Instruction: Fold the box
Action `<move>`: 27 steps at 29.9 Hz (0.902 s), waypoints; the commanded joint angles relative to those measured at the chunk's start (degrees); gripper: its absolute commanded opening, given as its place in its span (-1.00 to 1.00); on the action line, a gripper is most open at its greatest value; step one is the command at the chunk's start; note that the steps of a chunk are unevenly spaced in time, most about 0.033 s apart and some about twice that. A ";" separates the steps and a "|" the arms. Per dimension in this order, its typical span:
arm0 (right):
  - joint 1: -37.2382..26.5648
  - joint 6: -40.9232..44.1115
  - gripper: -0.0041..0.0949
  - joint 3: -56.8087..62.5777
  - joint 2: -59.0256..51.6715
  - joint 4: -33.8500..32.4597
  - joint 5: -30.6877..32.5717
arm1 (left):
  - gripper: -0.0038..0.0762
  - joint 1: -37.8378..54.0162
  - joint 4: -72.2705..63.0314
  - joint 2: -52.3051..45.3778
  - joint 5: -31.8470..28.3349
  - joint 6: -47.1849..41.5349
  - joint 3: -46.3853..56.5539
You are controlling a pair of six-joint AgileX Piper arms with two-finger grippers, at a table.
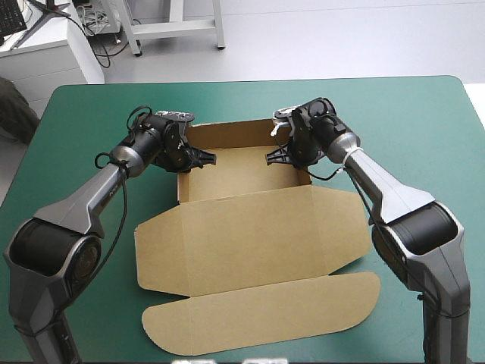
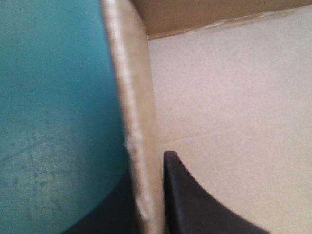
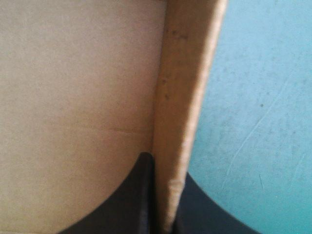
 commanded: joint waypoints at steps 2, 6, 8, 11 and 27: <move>-0.02 -1.94 -0.96 -1.85 -0.67 5.30 -7.15 | -0.93 -1.97 -6.93 0.64 -3.88 2.70 -1.40; -0.48 -2.96 -0.96 -1.95 0.14 5.30 -7.83 | -0.93 -1.97 -6.93 2.84 -3.42 2.85 -1.40; -0.70 -3.07 -0.96 -1.95 0.26 5.30 -7.93 | -0.93 -1.97 -6.72 3.19 -3.27 2.93 -1.40; -0.70 -3.32 -0.96 -1.95 0.26 4.88 -8.32 | -0.93 -1.86 -6.72 3.19 -3.95 3.09 -1.40; -1.17 -4.62 -0.19 -1.95 0.26 4.01 -3.65 | -0.27 -1.76 -8.76 3.19 -0.51 3.09 -1.78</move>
